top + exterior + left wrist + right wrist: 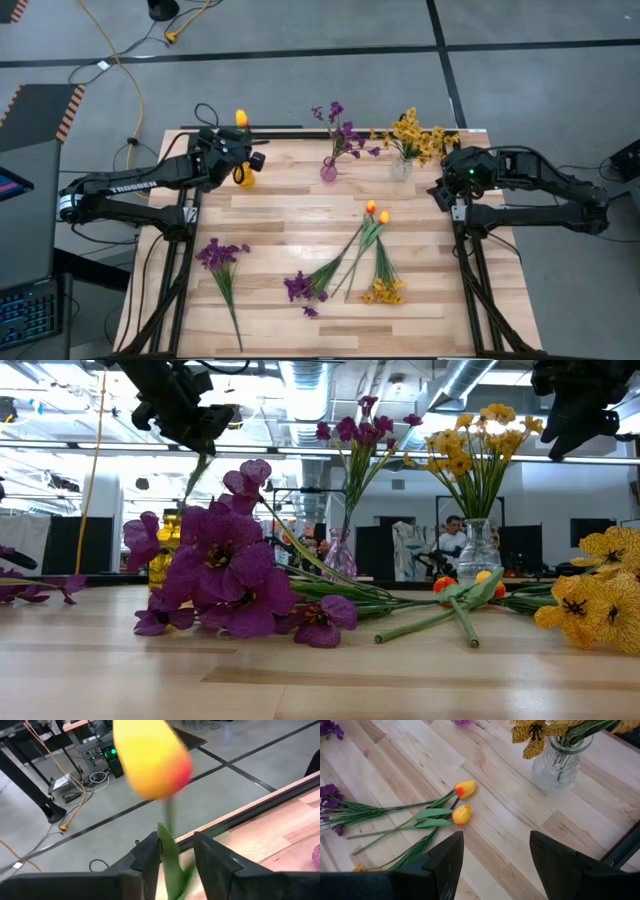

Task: Sort flowers into vase by color
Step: Put the left yellow tulip into the yellow vase

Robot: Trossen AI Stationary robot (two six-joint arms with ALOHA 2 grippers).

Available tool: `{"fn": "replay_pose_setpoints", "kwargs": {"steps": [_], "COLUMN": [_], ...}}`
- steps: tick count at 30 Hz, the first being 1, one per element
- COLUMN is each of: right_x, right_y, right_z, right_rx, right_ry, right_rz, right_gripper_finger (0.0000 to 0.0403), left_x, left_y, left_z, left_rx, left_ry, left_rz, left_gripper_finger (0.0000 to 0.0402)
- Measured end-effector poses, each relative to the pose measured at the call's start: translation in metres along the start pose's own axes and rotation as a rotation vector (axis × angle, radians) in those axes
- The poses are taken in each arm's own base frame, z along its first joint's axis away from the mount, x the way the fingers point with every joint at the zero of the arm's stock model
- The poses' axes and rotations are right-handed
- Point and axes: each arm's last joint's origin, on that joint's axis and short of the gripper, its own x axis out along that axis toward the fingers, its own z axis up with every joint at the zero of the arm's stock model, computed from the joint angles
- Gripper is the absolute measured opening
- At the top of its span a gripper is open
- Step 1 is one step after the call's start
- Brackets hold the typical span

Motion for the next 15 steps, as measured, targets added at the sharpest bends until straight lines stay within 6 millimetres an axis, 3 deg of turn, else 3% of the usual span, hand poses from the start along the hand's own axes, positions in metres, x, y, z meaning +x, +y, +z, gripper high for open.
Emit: {"fn": "replay_pose_setpoints", "kwargs": {"steps": [15], "right_x": [0.000], "right_y": [0.000], "right_z": [0.000], "right_rx": [0.000], "right_ry": [0.000], "right_rz": [0.000], "right_gripper_finger": [0.0256], "left_x": [-0.013], "left_y": [0.013], "left_z": [0.005], "left_rx": [0.010], "left_ry": [-0.025], "left_rz": [-0.084], "left_gripper_finger": [0.0135]}}
